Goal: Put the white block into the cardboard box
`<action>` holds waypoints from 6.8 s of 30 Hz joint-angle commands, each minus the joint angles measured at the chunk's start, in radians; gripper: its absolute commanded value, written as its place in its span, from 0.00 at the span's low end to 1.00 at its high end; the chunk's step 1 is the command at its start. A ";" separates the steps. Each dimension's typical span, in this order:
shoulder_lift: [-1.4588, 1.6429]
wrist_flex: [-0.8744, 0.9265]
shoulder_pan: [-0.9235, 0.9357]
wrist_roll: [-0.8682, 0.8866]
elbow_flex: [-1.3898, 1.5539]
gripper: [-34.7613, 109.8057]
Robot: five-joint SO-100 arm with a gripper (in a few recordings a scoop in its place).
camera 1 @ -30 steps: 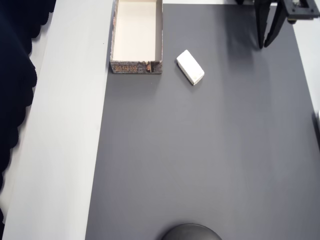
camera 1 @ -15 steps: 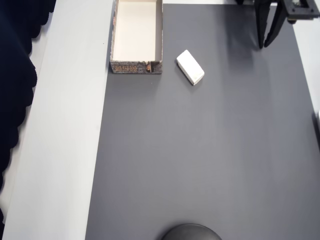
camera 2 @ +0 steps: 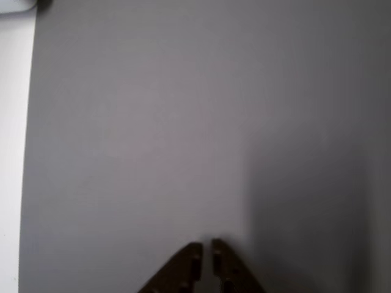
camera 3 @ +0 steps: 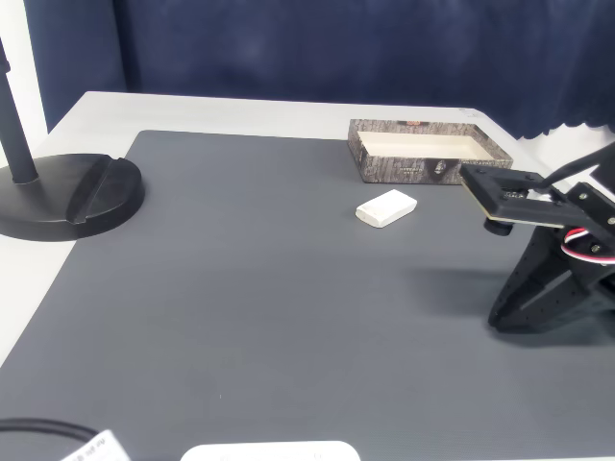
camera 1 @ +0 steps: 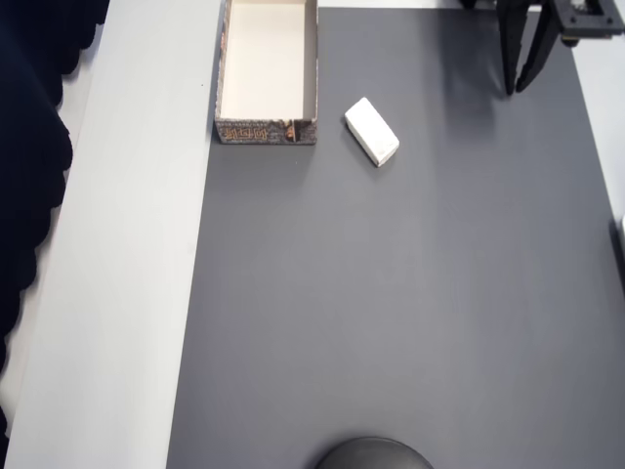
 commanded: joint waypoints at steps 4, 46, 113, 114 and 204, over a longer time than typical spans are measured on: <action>0.034 0.003 -0.009 -0.006 0.018 0.23; -1.359 0.055 0.574 0.371 -1.223 0.23; -2.013 0.245 0.707 1.365 -1.812 0.23; -2.016 0.245 0.709 1.365 -1.812 0.23; -2.100 0.025 0.730 1.439 -1.735 0.47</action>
